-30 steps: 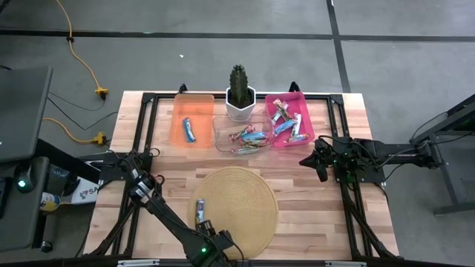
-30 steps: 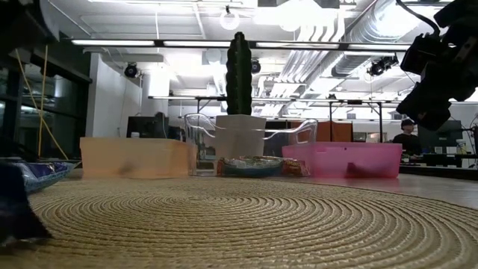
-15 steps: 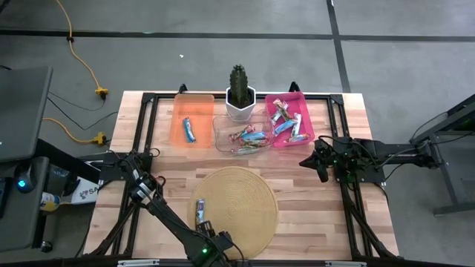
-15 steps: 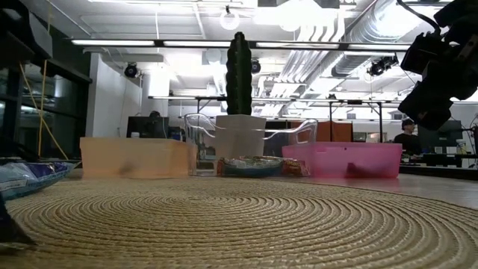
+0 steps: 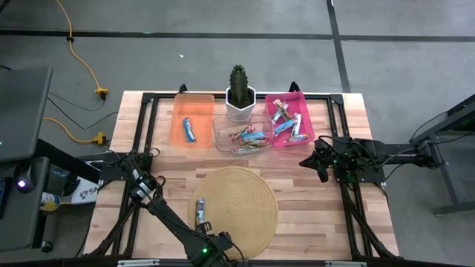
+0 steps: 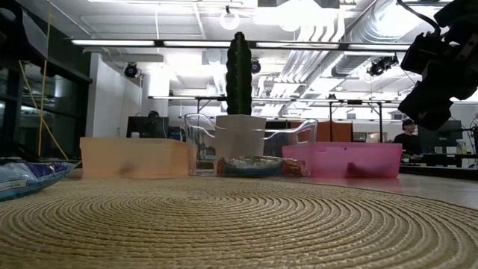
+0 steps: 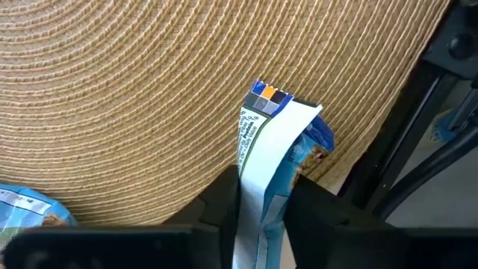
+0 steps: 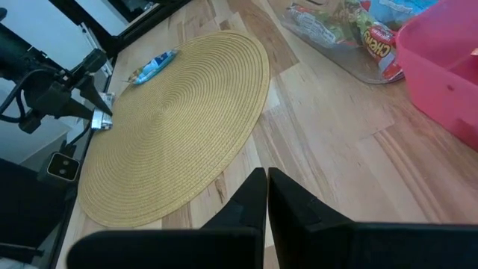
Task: Pick and place Granola Bars by type
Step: Put the blue granola bar into the orange bin
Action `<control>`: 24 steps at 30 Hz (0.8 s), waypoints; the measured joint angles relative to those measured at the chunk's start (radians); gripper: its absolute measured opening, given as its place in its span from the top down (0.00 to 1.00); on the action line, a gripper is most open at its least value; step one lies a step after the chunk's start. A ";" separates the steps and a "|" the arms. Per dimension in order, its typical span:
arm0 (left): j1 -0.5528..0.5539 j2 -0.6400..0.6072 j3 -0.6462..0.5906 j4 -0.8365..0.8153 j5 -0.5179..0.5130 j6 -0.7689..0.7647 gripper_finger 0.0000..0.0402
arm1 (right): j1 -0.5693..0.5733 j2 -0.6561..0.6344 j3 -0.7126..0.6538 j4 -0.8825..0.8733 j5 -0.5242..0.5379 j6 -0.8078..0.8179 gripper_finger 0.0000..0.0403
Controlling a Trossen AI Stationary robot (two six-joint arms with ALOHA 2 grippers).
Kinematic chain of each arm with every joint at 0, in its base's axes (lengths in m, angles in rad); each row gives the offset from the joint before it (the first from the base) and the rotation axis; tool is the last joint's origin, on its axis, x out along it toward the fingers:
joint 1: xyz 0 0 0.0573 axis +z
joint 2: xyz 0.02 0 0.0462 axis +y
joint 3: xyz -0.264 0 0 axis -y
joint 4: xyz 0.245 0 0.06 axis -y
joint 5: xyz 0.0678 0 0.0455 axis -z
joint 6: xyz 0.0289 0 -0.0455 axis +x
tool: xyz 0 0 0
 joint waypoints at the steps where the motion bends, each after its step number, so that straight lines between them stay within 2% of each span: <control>1: 0.000 0.000 0.000 0.000 0.003 0.000 0.79 | 0.000 0.000 0.000 0.000 0.000 0.000 1.00; 7: 0.001 -0.006 0.001 -0.002 0.016 -0.003 0.87 | 0.000 0.000 0.000 0.000 0.000 0.000 1.00; 13: 0.020 -0.016 0.047 -0.068 0.027 0.025 0.89 | 0.000 0.000 0.000 0.001 0.000 0.000 1.00; 22: 0.079 -0.022 0.299 -0.264 0.020 0.238 0.89 | 0.000 0.000 0.000 0.002 -0.007 0.000 1.00; 24: 0.100 -0.028 0.359 -0.266 0.017 0.286 0.89 | 0.000 0.000 0.000 0.002 -0.007 0.000 1.00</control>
